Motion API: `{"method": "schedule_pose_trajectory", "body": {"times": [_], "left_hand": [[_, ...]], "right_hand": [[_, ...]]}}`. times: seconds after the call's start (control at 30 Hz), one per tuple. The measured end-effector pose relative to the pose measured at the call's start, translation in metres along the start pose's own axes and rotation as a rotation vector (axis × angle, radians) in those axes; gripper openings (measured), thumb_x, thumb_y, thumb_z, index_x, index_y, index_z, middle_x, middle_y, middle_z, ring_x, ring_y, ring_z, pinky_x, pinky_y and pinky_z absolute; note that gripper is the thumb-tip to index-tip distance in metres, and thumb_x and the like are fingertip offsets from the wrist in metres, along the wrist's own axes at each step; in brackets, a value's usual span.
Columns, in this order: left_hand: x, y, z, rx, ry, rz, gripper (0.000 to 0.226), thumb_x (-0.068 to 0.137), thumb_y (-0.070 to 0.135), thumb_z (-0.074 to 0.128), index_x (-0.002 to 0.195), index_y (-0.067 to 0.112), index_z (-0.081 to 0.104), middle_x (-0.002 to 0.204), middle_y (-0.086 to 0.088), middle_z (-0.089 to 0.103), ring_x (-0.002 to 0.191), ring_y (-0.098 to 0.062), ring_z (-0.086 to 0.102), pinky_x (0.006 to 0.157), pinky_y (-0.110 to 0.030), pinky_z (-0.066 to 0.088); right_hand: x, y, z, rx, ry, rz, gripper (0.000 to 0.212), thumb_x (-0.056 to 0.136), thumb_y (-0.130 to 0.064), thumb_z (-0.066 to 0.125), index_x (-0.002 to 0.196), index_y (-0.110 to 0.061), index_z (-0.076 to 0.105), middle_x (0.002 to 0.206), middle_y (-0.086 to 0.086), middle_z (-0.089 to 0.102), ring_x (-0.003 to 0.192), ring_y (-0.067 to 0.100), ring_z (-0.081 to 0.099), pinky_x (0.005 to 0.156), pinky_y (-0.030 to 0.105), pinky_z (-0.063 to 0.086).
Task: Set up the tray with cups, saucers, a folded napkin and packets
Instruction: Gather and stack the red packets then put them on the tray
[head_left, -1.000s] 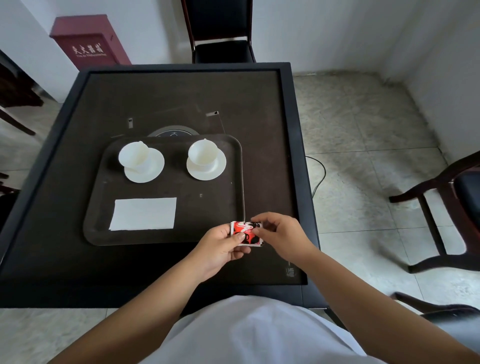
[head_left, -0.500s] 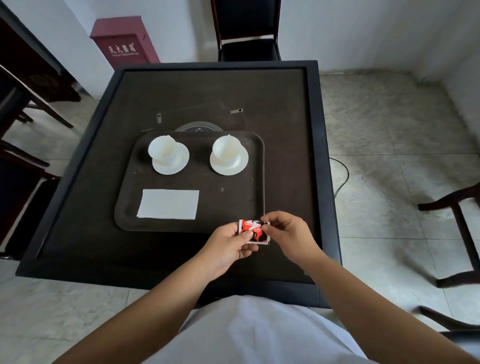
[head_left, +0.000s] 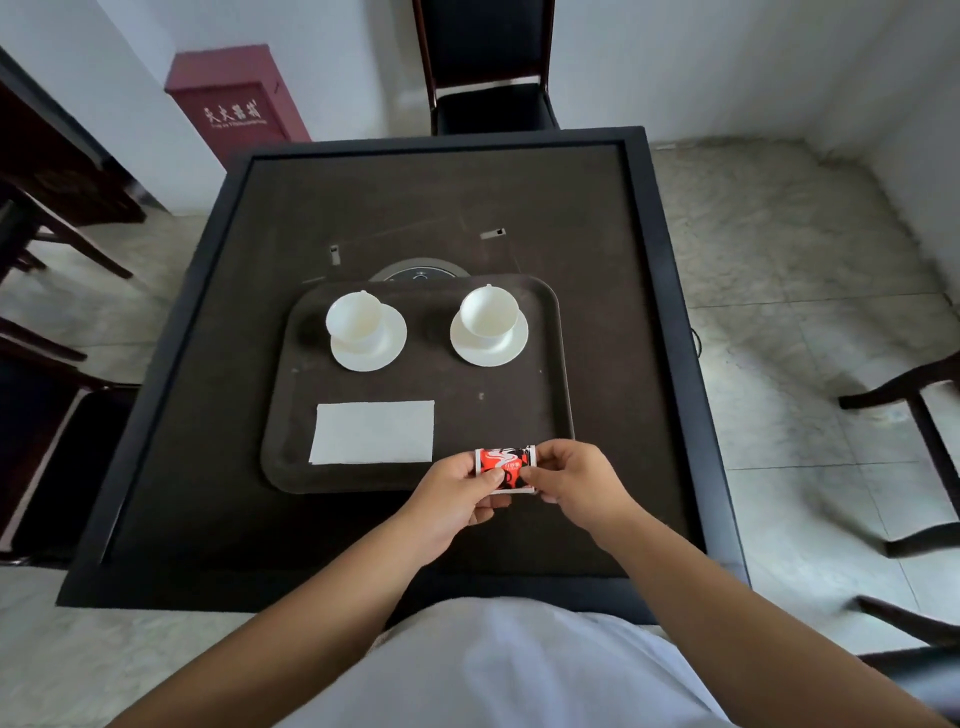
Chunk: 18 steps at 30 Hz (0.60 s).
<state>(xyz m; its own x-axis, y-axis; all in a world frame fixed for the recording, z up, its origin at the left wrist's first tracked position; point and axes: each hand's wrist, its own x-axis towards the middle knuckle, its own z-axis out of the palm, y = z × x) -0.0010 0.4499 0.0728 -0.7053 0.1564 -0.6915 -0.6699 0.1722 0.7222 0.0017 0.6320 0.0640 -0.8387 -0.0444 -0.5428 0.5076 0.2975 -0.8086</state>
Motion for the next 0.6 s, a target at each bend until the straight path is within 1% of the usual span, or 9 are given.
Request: {"method": "schedule_pose_trajectory", "body": {"times": [0.07, 0.13, 0.17, 0.27, 0.37, 0.47, 0.53, 0.6], "left_hand": [[0.009, 0.001, -0.014, 0.083, 0.022, 0.007, 0.026, 0.093, 0.025, 0.064, 0.119, 0.025, 0.062, 0.11, 0.004, 0.068, 0.101, -0.013, 0.064, 0.08, -0.029, 0.052], [0.019, 0.002, -0.024, 0.022, 0.026, -0.021, 0.021, 0.093, 0.025, 0.064, 0.113, 0.025, 0.065, 0.11, 0.002, 0.067, 0.104, -0.015, 0.062, 0.078, -0.029, 0.051], [0.024, 0.003, -0.028, 0.011, 0.029, -0.024, 0.017, 0.093, 0.025, 0.063, 0.11, 0.025, 0.067, 0.109, 0.001, 0.068, 0.103, -0.015, 0.062, 0.076, -0.029, 0.051], [0.039, 0.002, -0.034, 0.134, 0.041, 0.008, 0.014, 0.095, 0.026, 0.061, 0.108, 0.025, 0.068, 0.102, 0.004, 0.069, 0.097, -0.012, 0.063, 0.073, -0.027, 0.051], [0.055, 0.003, -0.034, 0.214, 0.076, 0.02, 0.019, 0.095, 0.026, 0.061, 0.112, 0.021, 0.068, 0.1, 0.006, 0.068, 0.094, -0.011, 0.062, 0.079, -0.031, 0.055], [0.072, 0.005, -0.034, 0.284, 0.113, 0.023, 0.02, 0.094, 0.027, 0.063, 0.111, 0.018, 0.068, 0.098, 0.004, 0.069, 0.092, -0.013, 0.063, 0.086, -0.039, 0.054], [0.082, 0.005, -0.033, 0.33, 0.152, 0.012, 0.019, 0.093, 0.029, 0.065, 0.108, 0.018, 0.067, 0.097, 0.002, 0.069, 0.091, -0.016, 0.063, 0.084, -0.038, 0.054], [0.092, 0.005, -0.031, 0.359, 0.187, -0.011, 0.017, 0.091, 0.029, 0.067, 0.105, 0.02, 0.065, 0.097, 0.004, 0.068, 0.09, -0.015, 0.063, 0.079, -0.035, 0.052]], "right_hand": [[0.004, -0.004, 0.01, 0.021, 0.028, 0.045, 0.007, 0.084, -0.021, 0.075, 0.088, -0.024, 0.071, 0.076, -0.005, 0.073, 0.063, 0.007, 0.064, 0.06, 0.023, 0.054], [0.009, -0.007, 0.018, 0.042, 0.057, 0.089, 0.008, 0.084, -0.02, 0.075, 0.089, -0.024, 0.071, 0.077, -0.003, 0.073, 0.066, 0.01, 0.065, 0.063, 0.027, 0.055], [0.012, -0.009, 0.021, 0.047, 0.066, 0.106, 0.008, 0.084, -0.02, 0.075, 0.089, -0.024, 0.071, 0.078, -0.003, 0.073, 0.068, 0.012, 0.066, 0.065, 0.029, 0.056], [0.022, -0.011, 0.027, 0.026, 0.088, 0.146, 0.007, 0.084, -0.02, 0.075, 0.089, -0.023, 0.071, 0.079, -0.002, 0.073, 0.074, 0.017, 0.069, 0.07, 0.034, 0.059], [0.035, -0.013, 0.029, -0.02, 0.121, 0.172, 0.005, 0.085, -0.021, 0.074, 0.086, -0.025, 0.071, 0.078, -0.003, 0.073, 0.076, 0.018, 0.07, 0.07, 0.036, 0.06], [0.055, -0.016, 0.03, -0.105, 0.158, 0.198, 0.008, 0.085, -0.023, 0.074, 0.081, -0.029, 0.071, 0.075, -0.005, 0.072, 0.071, 0.014, 0.068, 0.067, 0.032, 0.059], [0.067, -0.018, 0.03, -0.193, 0.168, 0.204, 0.009, 0.085, -0.025, 0.073, 0.078, -0.031, 0.071, 0.072, -0.007, 0.07, 0.068, 0.01, 0.065, 0.06, 0.026, 0.054], [0.079, -0.019, 0.03, -0.252, 0.169, 0.217, 0.004, 0.086, -0.025, 0.072, 0.082, -0.029, 0.072, 0.071, -0.01, 0.068, 0.065, 0.005, 0.062, 0.054, 0.018, 0.046]]}}
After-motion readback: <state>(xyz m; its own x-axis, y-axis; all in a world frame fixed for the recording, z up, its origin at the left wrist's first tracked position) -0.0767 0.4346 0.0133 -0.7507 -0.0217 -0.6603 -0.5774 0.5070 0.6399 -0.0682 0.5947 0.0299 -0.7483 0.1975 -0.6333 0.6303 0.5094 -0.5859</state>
